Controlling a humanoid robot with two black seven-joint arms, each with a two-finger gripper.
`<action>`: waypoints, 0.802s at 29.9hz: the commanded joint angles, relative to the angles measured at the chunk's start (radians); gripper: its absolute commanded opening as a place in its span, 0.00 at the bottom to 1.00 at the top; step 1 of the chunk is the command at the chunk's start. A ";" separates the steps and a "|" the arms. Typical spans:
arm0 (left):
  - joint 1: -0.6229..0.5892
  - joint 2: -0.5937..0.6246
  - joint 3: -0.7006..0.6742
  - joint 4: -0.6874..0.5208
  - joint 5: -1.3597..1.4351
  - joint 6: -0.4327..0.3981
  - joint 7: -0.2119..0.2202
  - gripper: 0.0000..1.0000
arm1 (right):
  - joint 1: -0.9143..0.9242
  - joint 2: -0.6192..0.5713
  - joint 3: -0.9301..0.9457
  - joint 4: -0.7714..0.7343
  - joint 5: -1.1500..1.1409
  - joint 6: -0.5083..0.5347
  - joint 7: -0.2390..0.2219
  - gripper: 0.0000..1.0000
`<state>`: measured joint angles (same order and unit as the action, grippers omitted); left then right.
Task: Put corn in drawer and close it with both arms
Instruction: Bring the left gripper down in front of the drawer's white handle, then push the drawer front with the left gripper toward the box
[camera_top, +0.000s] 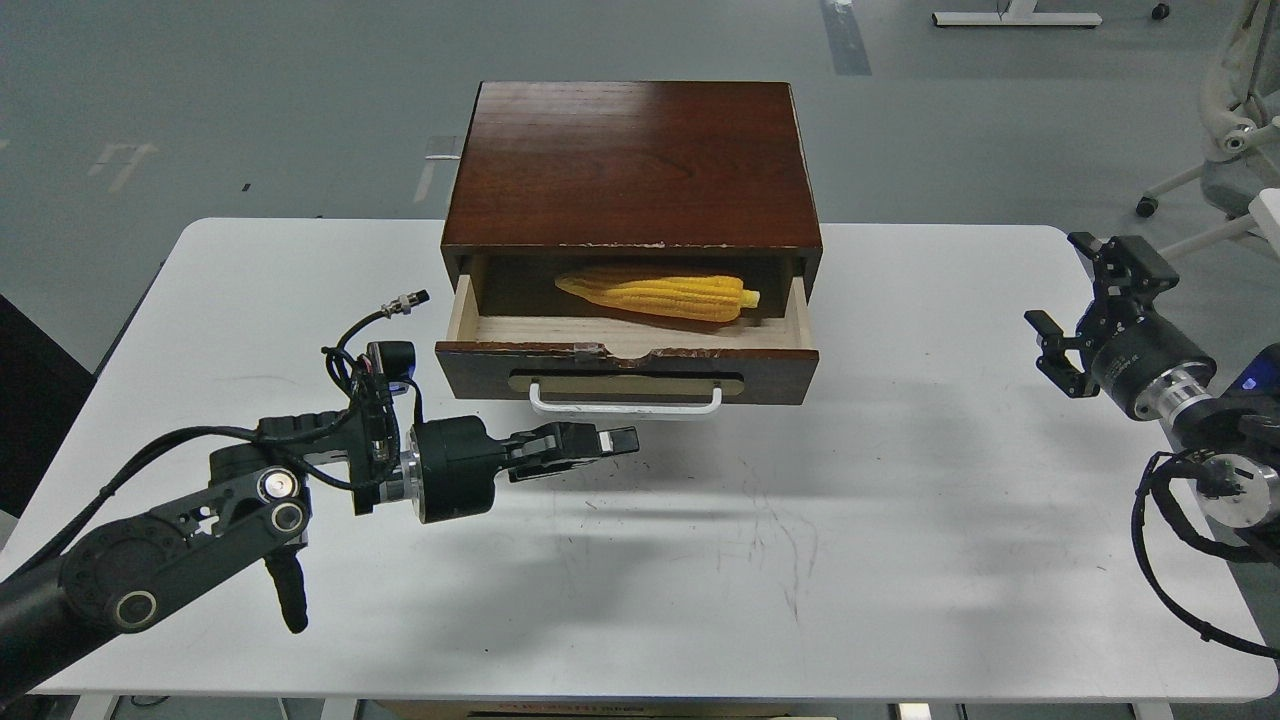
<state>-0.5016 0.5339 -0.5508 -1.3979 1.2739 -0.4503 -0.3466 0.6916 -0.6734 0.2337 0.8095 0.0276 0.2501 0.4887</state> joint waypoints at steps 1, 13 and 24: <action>0.000 0.000 -0.007 0.002 -0.002 0.002 0.000 0.00 | -0.001 0.000 -0.001 -0.001 0.000 0.000 0.000 0.99; 0.000 -0.014 -0.031 0.039 -0.019 0.007 0.020 0.00 | -0.006 0.000 -0.001 0.000 0.000 0.000 0.000 0.99; -0.006 -0.031 -0.063 0.074 -0.030 0.036 0.020 0.00 | -0.014 0.000 -0.001 0.002 0.000 0.000 0.000 0.99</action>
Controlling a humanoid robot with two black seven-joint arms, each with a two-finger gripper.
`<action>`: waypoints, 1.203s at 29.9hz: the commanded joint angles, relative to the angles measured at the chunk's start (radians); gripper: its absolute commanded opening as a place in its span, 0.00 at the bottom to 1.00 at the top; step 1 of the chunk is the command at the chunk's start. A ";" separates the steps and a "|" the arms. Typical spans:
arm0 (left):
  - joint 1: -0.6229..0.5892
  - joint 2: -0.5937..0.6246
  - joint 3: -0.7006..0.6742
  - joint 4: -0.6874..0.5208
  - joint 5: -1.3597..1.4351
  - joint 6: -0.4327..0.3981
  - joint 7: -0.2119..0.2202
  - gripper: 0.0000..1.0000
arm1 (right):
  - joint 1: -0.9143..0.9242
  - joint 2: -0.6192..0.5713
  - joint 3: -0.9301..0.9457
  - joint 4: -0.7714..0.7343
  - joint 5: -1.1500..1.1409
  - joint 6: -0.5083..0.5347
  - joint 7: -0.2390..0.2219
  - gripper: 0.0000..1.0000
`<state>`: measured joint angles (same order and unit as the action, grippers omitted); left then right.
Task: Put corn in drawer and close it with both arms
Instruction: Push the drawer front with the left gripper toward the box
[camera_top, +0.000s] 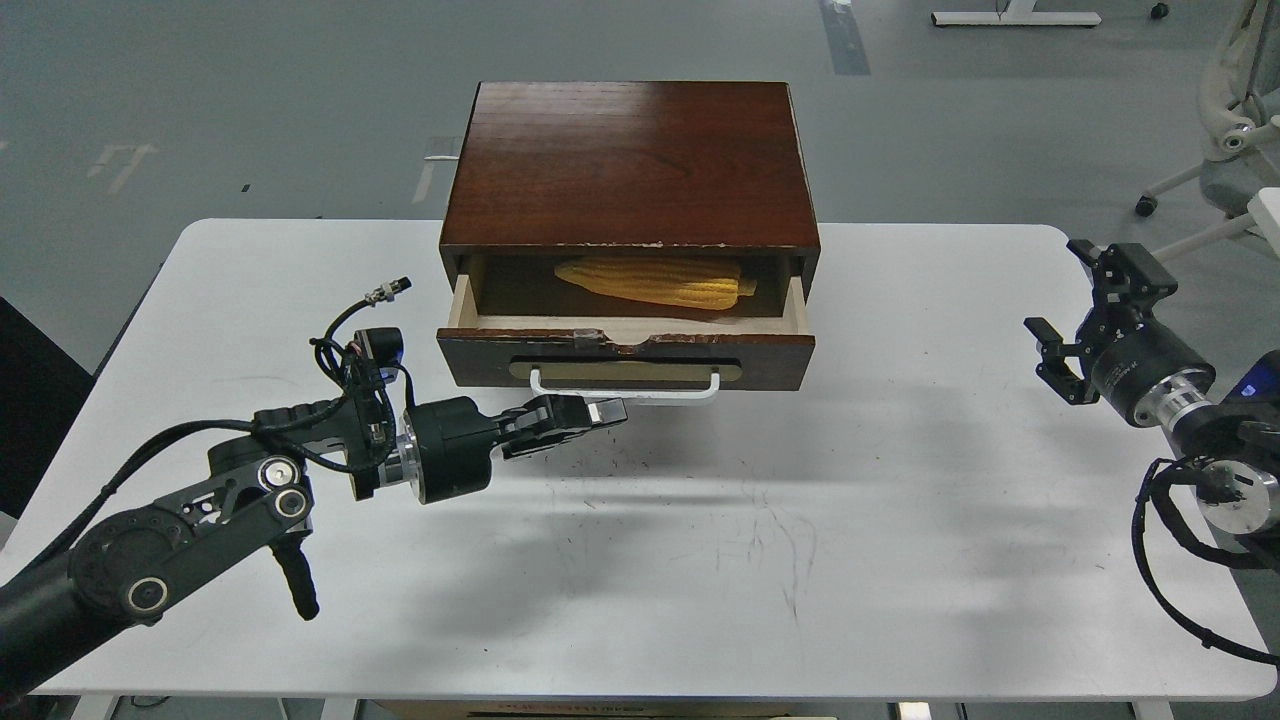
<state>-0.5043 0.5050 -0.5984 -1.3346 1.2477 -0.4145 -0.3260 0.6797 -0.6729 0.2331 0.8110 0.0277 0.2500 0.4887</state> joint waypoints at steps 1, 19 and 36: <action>-0.006 -0.002 -0.015 0.012 -0.004 0.000 -0.001 0.00 | -0.002 0.001 0.000 0.000 0.000 0.000 0.000 0.99; -0.025 -0.033 -0.031 0.095 -0.004 0.019 -0.001 0.00 | -0.020 0.001 0.002 0.004 0.000 0.000 0.000 0.99; -0.056 -0.056 -0.037 0.161 -0.005 0.048 0.001 0.00 | -0.028 0.003 0.000 0.005 0.000 0.000 0.000 0.99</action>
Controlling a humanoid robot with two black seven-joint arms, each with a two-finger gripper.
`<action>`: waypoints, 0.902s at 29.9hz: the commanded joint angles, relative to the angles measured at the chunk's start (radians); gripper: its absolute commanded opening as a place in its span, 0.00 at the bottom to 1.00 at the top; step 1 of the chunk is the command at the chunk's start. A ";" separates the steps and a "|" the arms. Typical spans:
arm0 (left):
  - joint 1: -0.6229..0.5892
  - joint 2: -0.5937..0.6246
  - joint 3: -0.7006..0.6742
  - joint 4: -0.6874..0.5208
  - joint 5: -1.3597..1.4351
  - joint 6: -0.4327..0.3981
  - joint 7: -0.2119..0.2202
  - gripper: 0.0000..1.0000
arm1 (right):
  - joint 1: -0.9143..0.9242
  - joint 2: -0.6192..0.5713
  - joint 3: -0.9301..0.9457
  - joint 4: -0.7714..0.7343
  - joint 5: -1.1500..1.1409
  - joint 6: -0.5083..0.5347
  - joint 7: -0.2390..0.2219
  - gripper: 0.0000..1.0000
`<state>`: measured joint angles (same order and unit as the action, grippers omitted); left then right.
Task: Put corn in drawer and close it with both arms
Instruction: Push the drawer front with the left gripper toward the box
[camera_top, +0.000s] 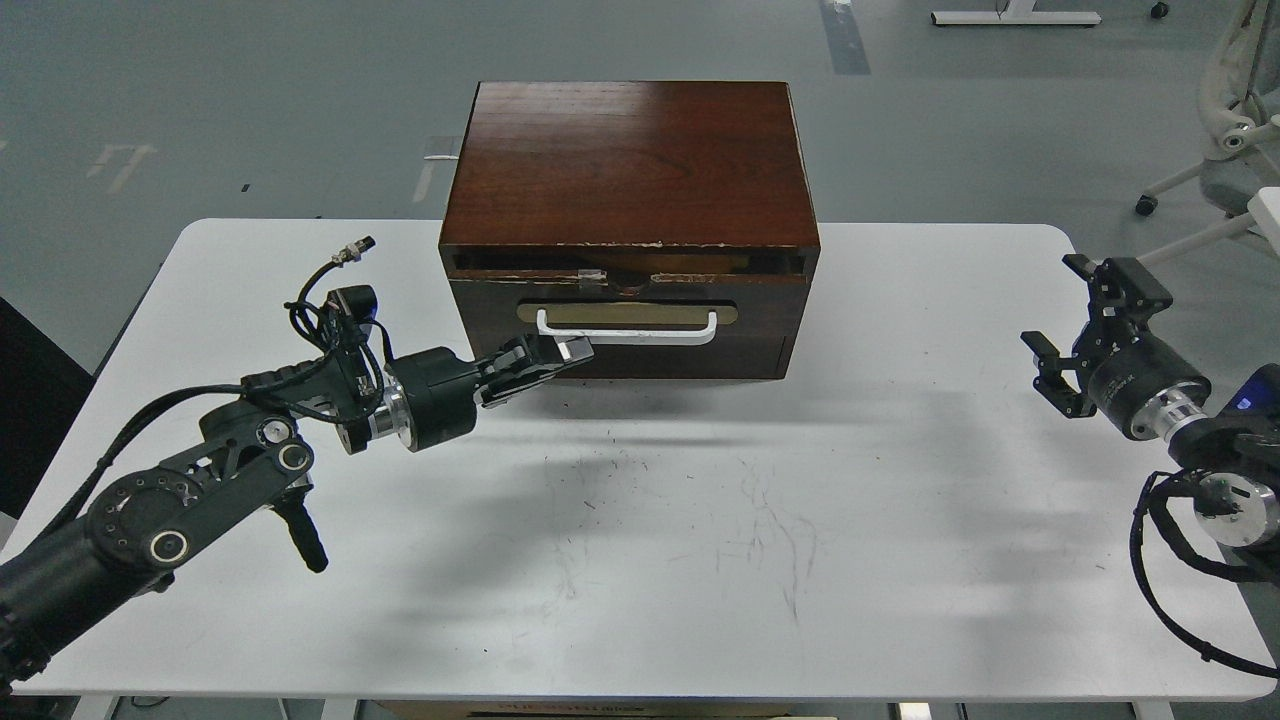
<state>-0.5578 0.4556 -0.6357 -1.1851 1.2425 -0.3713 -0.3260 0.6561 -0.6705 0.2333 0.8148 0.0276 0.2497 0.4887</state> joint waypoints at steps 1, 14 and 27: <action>-0.004 -0.006 0.001 0.015 0.000 0.005 -0.001 0.00 | -0.004 0.000 0.000 0.001 0.000 0.000 0.000 0.99; -0.008 -0.011 0.001 0.032 0.000 0.041 -0.001 0.00 | -0.006 0.000 0.000 0.003 0.000 -0.001 0.000 0.99; -0.014 -0.018 0.002 0.032 -0.008 0.054 0.015 0.00 | -0.006 0.000 0.001 0.003 0.000 0.000 0.000 0.99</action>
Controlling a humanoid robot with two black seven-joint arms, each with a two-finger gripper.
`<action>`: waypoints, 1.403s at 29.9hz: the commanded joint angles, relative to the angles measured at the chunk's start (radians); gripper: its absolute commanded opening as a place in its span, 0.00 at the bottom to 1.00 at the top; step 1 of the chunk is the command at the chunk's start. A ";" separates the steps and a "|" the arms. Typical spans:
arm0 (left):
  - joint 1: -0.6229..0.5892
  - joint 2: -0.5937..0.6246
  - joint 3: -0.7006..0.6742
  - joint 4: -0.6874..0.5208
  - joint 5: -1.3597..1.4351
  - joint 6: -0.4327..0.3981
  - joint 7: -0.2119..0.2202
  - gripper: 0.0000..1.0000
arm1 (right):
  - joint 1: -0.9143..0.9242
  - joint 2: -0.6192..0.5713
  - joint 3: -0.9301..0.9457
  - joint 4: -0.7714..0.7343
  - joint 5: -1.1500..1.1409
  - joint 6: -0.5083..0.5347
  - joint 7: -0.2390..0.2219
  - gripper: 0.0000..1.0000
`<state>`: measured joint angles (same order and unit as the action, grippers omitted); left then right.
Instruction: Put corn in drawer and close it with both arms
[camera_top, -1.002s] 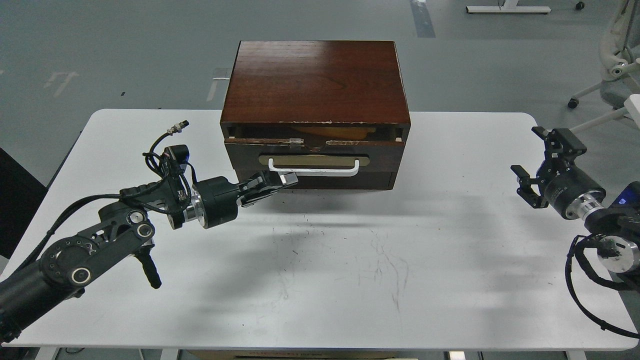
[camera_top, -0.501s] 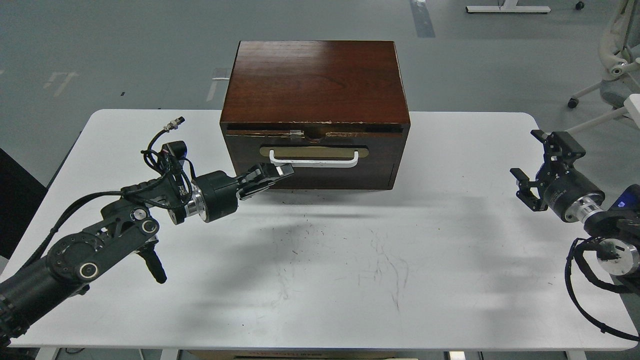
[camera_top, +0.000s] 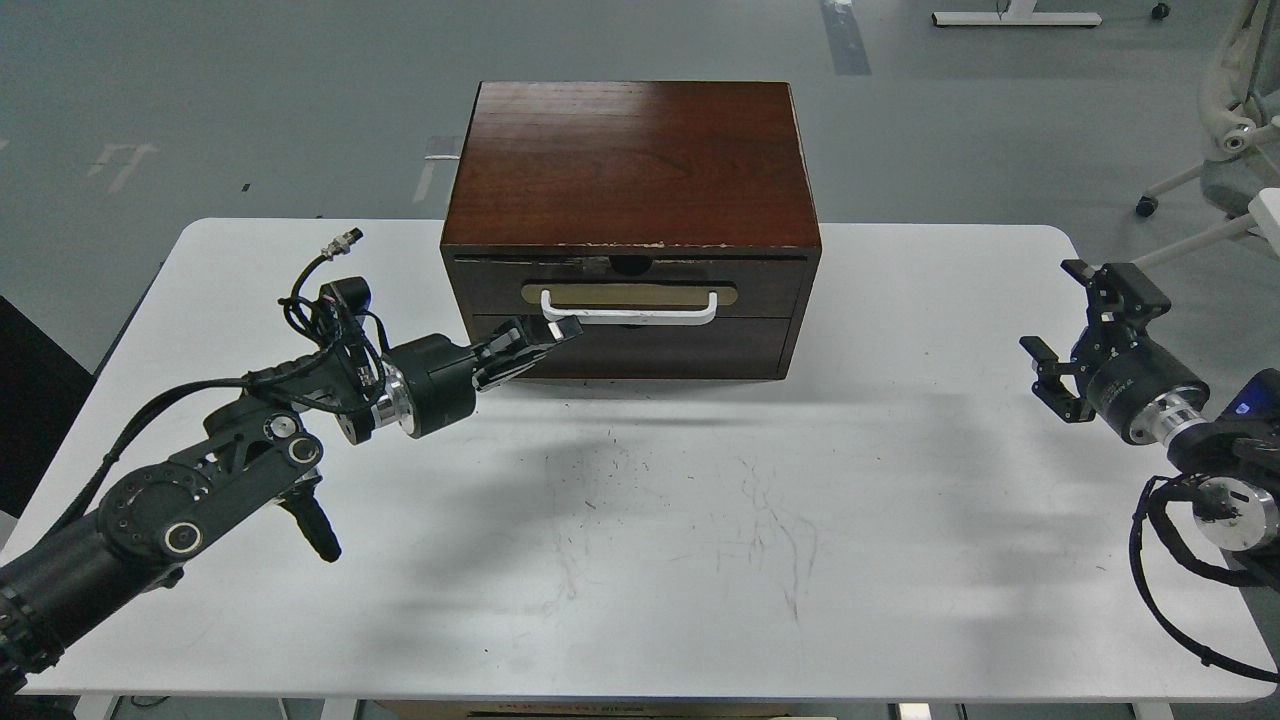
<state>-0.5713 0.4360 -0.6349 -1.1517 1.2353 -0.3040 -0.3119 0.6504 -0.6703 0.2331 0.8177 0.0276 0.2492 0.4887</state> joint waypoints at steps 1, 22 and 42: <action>-0.001 0.000 0.003 -0.002 0.000 -0.014 0.001 0.00 | 0.000 0.000 0.002 0.000 0.000 0.001 0.000 0.99; 0.010 0.205 -0.098 -0.207 -0.537 -0.185 -0.111 1.00 | 0.002 -0.008 0.026 0.001 0.000 0.010 0.000 0.99; 0.177 0.242 -0.212 0.033 -0.825 -0.104 -0.081 1.00 | 0.009 0.069 0.091 -0.005 -0.002 0.002 0.000 1.00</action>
<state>-0.4250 0.6818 -0.8469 -1.1579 0.4790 -0.4076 -0.4004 0.6595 -0.6161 0.3237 0.8115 0.0261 0.2508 0.4887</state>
